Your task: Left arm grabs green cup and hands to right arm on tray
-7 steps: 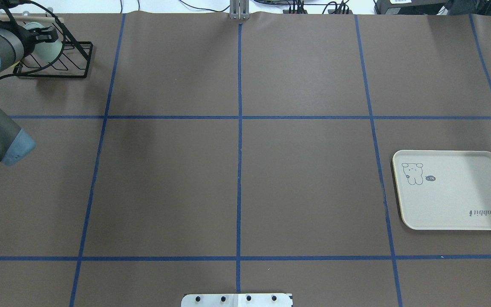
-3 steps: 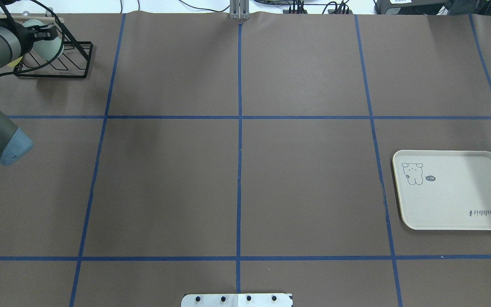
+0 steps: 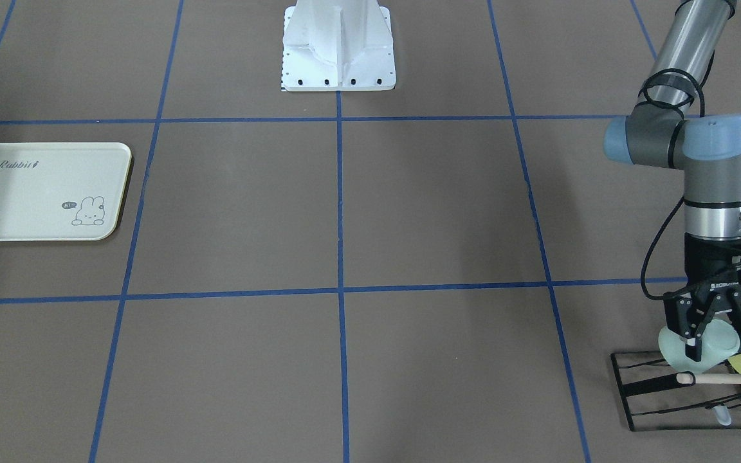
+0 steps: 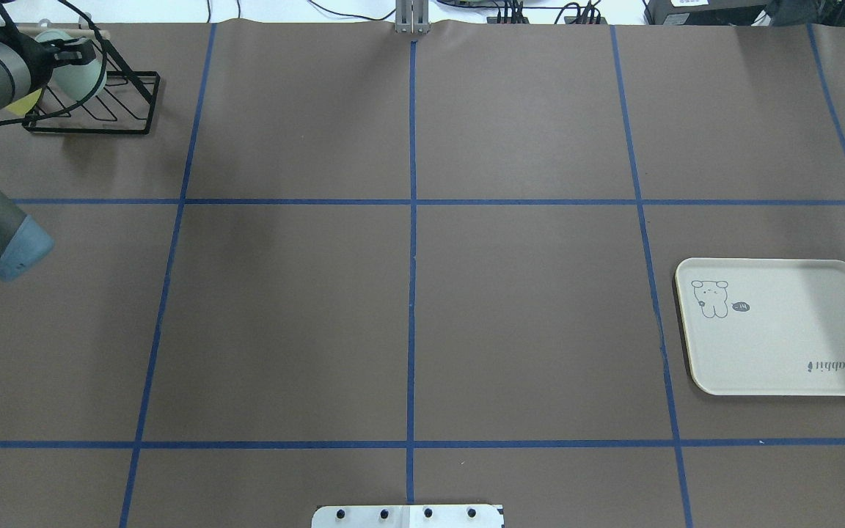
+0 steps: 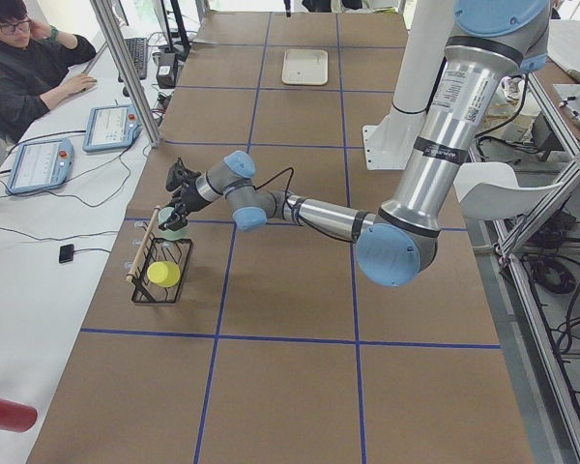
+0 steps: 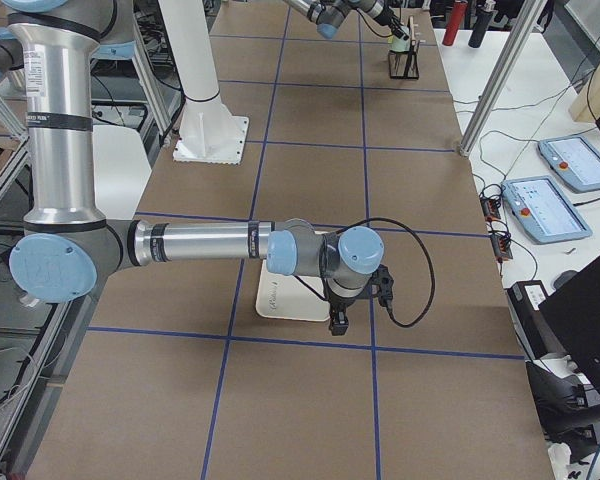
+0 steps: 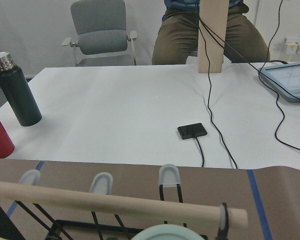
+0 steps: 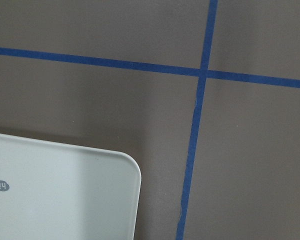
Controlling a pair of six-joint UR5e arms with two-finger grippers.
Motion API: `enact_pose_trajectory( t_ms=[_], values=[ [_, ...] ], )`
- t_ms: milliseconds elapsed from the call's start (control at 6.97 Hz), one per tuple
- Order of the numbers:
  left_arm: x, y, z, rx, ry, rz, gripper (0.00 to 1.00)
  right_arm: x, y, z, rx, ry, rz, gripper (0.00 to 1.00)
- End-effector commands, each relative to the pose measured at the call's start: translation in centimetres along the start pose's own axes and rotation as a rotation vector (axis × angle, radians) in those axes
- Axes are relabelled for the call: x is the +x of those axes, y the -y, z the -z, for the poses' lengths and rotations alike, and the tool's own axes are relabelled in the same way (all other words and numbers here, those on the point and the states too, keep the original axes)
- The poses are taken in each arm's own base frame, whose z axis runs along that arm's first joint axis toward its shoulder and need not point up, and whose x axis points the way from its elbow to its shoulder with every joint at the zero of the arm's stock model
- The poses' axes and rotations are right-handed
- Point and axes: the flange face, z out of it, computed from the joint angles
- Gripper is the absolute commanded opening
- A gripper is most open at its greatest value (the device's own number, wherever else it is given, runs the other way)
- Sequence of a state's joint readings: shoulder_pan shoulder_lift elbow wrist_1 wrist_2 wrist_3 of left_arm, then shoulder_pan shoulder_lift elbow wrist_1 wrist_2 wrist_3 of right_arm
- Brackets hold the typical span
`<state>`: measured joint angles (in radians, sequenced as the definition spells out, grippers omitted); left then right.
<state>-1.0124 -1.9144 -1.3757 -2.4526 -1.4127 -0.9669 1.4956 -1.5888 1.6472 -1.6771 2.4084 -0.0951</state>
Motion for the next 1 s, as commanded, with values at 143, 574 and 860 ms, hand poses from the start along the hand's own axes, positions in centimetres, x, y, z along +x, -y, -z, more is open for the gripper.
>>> enact_pose_trajectory(
  t_ms=[143,574,860],
  values=[
    [-0.7,1.9,0.8,-0.001,-0.019,-0.033,0.33,0.0,0.1,0.0,0.0,0.0,0.0,1.0],
    [-0.5,3.2,1.8,-0.004,-0.024,-0.028,0.33,-0.1,0.2,0.2,0.004,0.0,0.003,1.0],
    [-0.6,5.9,3.8,-0.029,-0.018,-0.012,0.33,-0.3,0.2,0.4,0.009,-0.001,0.006,1.0]
  ],
)
